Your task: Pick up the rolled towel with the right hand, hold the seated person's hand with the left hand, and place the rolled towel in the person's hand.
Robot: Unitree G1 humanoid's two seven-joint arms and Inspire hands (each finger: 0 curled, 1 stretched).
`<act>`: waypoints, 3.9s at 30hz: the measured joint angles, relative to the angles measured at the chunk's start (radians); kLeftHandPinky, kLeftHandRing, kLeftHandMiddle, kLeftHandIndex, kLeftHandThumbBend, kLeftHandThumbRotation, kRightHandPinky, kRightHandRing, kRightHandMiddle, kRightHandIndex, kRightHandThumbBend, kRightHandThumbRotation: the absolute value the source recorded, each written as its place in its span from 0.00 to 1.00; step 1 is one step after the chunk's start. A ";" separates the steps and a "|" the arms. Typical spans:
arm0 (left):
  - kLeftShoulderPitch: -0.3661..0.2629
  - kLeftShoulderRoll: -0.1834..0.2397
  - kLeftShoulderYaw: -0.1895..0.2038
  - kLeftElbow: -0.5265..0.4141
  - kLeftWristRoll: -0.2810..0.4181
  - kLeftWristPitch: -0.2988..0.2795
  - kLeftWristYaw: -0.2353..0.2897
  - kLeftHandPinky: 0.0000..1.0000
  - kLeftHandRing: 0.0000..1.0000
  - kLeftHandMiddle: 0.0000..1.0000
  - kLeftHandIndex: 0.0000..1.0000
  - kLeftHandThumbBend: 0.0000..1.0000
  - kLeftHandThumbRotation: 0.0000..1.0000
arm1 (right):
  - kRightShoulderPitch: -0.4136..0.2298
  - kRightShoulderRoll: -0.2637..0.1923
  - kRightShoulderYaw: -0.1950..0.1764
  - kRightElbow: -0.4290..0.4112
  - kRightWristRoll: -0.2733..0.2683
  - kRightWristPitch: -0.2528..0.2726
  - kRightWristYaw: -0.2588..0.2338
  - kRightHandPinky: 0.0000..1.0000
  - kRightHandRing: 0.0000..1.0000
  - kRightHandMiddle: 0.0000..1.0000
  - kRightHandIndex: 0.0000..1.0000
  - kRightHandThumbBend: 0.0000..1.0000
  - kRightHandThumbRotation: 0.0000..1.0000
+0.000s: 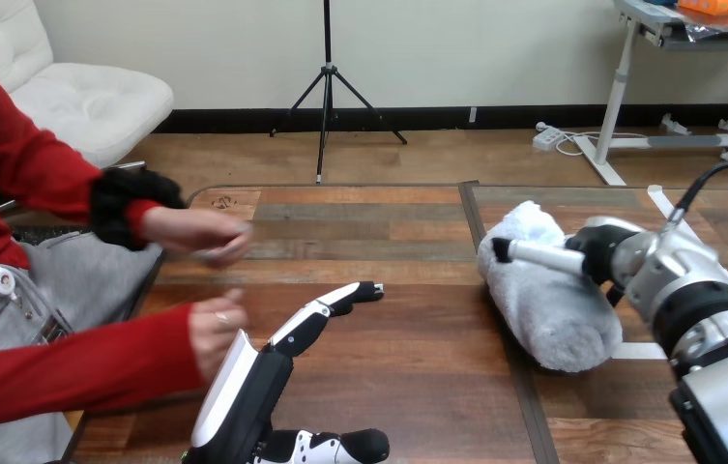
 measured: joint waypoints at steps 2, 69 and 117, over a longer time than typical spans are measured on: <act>0.003 0.000 0.002 -0.002 0.001 0.000 0.000 0.81 0.85 0.83 0.82 1.00 0.78 | 0.000 0.006 0.001 0.000 -0.001 0.000 -0.002 1.00 1.00 1.00 1.00 0.91 1.00; 0.062 0.004 0.013 -0.061 -0.008 -0.001 -0.025 0.82 0.86 0.85 0.82 1.00 0.76 | 0.067 0.145 0.006 -0.002 0.008 -0.074 -0.303 0.30 0.38 0.46 0.51 0.88 0.00; 0.062 0.024 0.038 -0.063 -0.080 -0.001 -0.102 0.81 0.83 0.83 0.82 0.98 0.74 | 0.321 0.059 -0.233 -0.257 0.250 -0.438 -0.463 0.23 0.29 0.41 0.40 0.77 0.00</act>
